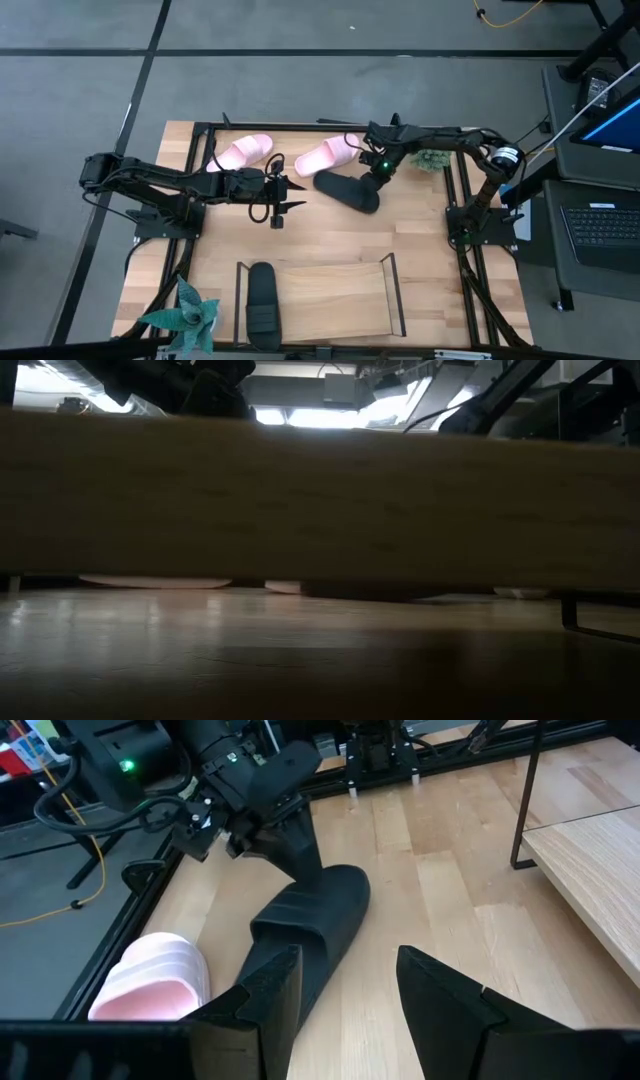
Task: Pick and place slides into the shelf
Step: Put the black slide on the shelf
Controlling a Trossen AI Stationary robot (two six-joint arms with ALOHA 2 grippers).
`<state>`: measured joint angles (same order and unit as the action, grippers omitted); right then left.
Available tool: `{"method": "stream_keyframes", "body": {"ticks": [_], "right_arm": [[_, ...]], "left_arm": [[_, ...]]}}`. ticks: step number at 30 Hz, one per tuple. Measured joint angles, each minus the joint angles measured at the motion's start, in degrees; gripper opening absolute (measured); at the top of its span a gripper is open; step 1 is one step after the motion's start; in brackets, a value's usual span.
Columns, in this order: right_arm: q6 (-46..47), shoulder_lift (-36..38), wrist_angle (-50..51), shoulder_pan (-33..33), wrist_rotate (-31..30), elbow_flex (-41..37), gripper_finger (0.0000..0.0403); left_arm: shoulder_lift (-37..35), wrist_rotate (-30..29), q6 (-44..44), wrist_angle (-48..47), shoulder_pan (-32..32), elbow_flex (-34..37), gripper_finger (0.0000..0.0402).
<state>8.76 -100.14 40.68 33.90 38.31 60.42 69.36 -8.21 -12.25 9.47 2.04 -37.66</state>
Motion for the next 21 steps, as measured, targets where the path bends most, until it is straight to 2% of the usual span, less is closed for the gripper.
{"method": "stream_keyframes", "body": {"ticks": [8,17,21], "right_arm": [[0.0,0.0,-3.8,-3.1,3.5,0.0,0.0152],[-0.3,0.0,-9.0,-6.1,4.0,0.0,0.0152],[-3.2,0.0,-12.3,-6.9,4.0,0.0,0.0152]], "left_arm": [[0.0,0.0,0.0,0.0,0.0,0.0,0.0158],[0.0,0.0,0.0,0.0,0.0,0.0,0.0158],[0.0,0.0,0.0,0.0,0.0,0.0,0.0158]]}}
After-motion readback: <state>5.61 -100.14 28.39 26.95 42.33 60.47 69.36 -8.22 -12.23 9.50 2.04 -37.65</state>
